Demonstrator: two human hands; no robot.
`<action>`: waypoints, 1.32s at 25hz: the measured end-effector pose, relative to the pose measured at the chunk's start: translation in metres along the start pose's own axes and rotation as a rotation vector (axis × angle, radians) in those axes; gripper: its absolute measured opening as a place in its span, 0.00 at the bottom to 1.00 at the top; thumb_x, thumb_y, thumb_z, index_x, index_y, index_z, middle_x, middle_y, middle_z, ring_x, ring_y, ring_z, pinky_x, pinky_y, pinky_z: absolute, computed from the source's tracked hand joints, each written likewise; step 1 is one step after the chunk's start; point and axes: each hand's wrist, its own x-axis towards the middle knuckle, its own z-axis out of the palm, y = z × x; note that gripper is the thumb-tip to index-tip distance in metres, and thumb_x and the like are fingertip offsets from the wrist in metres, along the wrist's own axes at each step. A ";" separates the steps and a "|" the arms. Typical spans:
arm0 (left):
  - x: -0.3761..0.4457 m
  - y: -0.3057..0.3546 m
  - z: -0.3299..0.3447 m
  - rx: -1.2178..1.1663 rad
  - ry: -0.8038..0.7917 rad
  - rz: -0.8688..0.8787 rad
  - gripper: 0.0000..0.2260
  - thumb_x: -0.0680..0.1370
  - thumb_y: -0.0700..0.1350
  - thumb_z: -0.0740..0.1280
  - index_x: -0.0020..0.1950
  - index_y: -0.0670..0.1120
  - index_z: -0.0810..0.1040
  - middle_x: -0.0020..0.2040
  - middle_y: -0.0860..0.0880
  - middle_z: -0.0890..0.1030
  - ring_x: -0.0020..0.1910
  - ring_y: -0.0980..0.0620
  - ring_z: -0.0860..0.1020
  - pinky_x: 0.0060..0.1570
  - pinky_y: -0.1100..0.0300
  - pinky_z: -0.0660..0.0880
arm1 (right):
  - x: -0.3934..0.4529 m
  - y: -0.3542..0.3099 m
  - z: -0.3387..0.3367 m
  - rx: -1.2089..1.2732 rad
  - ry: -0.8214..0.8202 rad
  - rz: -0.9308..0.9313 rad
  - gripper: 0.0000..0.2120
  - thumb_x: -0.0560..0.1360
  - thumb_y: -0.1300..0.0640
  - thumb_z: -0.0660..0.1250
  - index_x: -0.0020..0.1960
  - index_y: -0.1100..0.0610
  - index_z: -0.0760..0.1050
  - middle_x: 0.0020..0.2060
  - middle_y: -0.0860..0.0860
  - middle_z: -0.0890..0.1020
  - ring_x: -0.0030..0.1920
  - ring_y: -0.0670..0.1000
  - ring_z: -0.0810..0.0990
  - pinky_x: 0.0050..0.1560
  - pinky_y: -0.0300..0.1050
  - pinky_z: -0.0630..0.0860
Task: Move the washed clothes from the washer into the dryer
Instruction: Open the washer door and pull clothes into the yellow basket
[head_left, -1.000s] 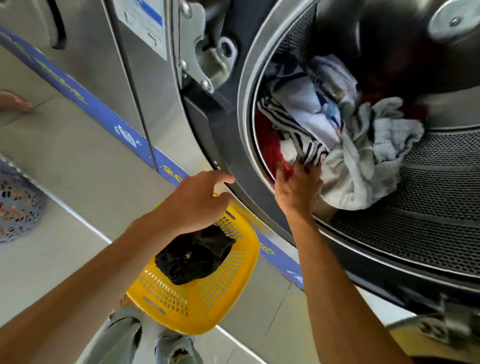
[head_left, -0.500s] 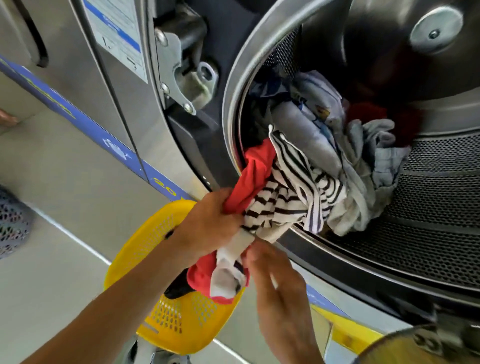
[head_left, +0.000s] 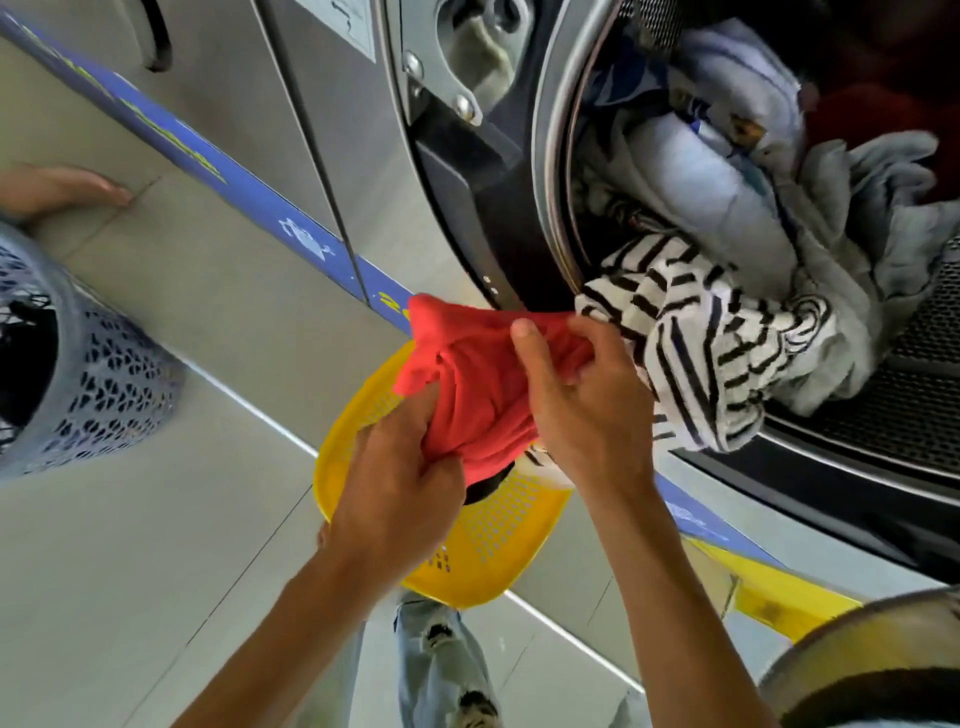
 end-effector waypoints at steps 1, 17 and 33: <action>-0.006 -0.001 -0.003 0.004 0.001 0.009 0.14 0.62 0.38 0.57 0.35 0.58 0.72 0.26 0.58 0.71 0.26 0.55 0.65 0.29 0.63 0.62 | -0.003 0.001 0.008 0.003 0.016 0.023 0.28 0.71 0.39 0.72 0.66 0.51 0.71 0.52 0.43 0.77 0.52 0.48 0.76 0.53 0.35 0.70; 0.059 0.031 0.035 -0.178 -0.361 -0.351 0.21 0.73 0.54 0.70 0.62 0.71 0.72 0.55 0.59 0.82 0.53 0.52 0.82 0.50 0.45 0.82 | -0.015 0.060 -0.047 -0.044 0.353 -0.109 0.24 0.70 0.48 0.74 0.65 0.51 0.76 0.62 0.52 0.78 0.62 0.54 0.76 0.61 0.57 0.76; 0.027 -0.031 0.020 -0.504 -0.236 -0.441 0.18 0.68 0.43 0.75 0.57 0.48 0.80 0.52 0.46 0.86 0.53 0.45 0.84 0.54 0.50 0.80 | -0.066 0.051 -0.002 0.184 -0.450 0.271 0.20 0.65 0.46 0.74 0.56 0.42 0.77 0.49 0.40 0.84 0.50 0.42 0.82 0.54 0.52 0.80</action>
